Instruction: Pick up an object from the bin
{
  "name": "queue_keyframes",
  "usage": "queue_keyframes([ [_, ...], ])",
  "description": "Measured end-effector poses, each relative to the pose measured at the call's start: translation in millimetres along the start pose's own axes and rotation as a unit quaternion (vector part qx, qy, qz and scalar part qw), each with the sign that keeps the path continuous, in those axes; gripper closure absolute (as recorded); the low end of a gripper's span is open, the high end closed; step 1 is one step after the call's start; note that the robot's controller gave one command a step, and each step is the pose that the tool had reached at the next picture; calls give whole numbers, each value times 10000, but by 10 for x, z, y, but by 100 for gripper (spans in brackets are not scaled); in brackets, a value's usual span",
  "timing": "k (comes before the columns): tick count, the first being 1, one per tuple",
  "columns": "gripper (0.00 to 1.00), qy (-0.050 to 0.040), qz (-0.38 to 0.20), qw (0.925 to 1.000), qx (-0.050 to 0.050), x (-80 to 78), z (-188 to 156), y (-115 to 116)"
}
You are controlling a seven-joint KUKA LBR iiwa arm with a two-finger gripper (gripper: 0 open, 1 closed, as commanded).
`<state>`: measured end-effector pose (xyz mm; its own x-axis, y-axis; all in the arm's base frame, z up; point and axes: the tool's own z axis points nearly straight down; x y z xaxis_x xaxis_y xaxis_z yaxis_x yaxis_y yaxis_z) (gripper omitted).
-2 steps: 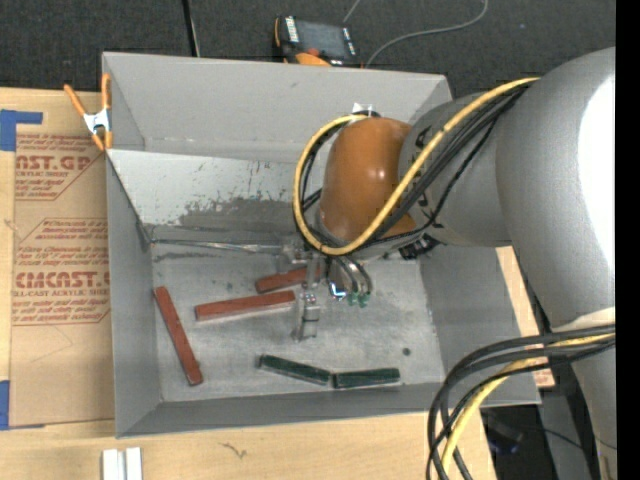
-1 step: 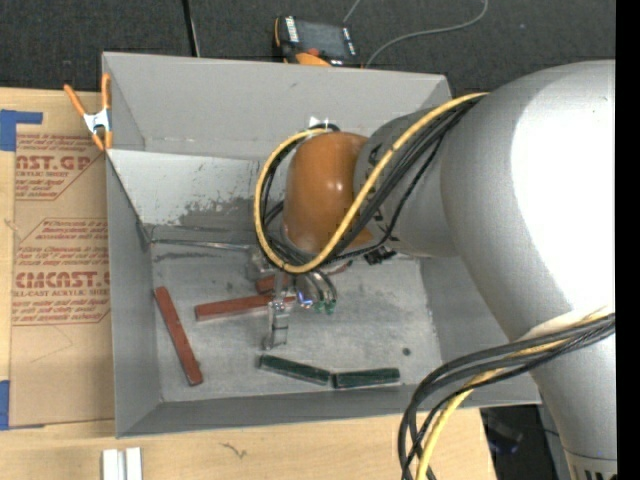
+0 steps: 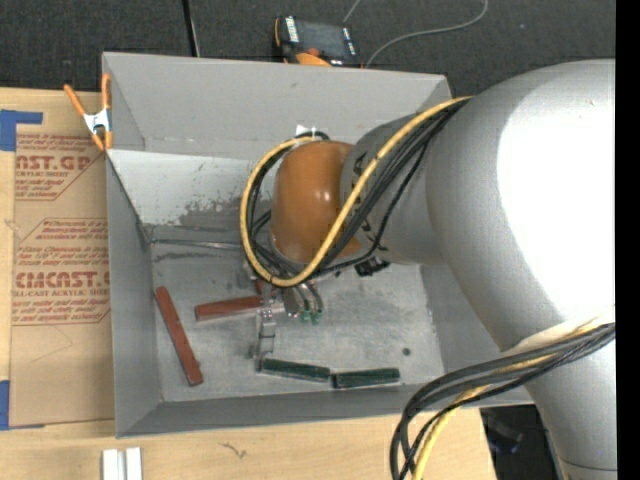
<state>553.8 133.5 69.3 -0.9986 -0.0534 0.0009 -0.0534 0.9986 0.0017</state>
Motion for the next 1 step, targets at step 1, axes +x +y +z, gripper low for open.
queue_keyframes([
  [1, 100, -8, 2, 10000, 4, -9, -10, -8],
])
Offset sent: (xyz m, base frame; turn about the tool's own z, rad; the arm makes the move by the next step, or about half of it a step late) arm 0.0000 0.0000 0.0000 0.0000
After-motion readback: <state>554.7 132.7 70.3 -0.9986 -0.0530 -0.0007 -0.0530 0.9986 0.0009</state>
